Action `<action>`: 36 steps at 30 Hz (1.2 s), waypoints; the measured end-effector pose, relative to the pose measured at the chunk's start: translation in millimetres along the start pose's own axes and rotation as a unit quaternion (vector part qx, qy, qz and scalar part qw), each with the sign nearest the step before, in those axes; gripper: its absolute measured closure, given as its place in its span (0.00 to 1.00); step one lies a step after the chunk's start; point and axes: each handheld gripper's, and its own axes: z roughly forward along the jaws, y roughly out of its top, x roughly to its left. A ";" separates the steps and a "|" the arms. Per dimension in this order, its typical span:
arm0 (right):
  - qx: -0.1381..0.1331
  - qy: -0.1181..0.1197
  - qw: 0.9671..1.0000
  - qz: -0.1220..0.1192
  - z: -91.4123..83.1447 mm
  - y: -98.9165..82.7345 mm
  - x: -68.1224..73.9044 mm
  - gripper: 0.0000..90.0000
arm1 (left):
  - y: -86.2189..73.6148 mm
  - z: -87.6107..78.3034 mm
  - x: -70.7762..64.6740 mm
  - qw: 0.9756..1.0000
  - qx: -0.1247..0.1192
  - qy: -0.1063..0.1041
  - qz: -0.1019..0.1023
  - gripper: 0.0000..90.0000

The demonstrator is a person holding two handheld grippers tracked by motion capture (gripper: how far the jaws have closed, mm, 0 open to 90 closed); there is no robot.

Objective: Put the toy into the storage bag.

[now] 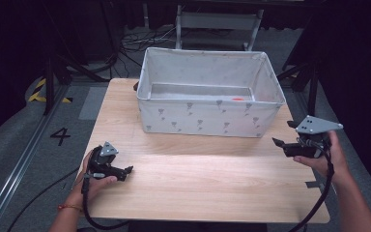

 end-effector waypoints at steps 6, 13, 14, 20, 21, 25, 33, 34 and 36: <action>0.019 -0.002 1.000 0.003 5.7 -23.5 10.0 0.28 | 0.0 0.0 0.0 1.000 0.000 0.000 0.000 0.00; 0.026 0.005 1.000 0.012 13.6 -47.9 18.6 0.28 | 0.0 -0.1 0.0 1.000 0.000 0.000 0.000 0.00; 0.028 0.006 0.999 0.014 14.7 -51.0 19.6 0.28 | 0.0 0.0 0.0 1.000 0.000 0.000 0.000 0.00; 0.032 0.017 0.998 0.043 24.1 -78.6 24.0 0.26 | 0.0 -0.3 -0.1 1.000 0.001 0.001 0.000 0.00; 0.033 0.014 0.998 0.054 26.4 -87.7 24.7 0.26 | 0.0 -0.4 -0.1 1.000 0.002 0.001 0.000 0.00; 0.040 0.012 0.996 0.076 31.1 -106.5 25.8 0.24 | 0.0 -0.4 -0.1 1.000 0.001 0.001 0.000 0.00; 0.042 0.016 0.991 0.124 35.9 -139.3 29.3 0.24 | 0.0 -0.3 -0.1 1.000 0.001 0.001 0.000 0.00; 0.038 0.017 0.990 0.135 36.7 -143.0 29.8 0.24 | 0.0 -0.4 0.0 1.000 0.001 0.001 0.000 0.00; 0.031 0.027 0.986 0.160 38.9 -150.5 30.3 0.24 | 0.0 -0.4 -0.1 1.000 0.001 0.001 0.000 0.00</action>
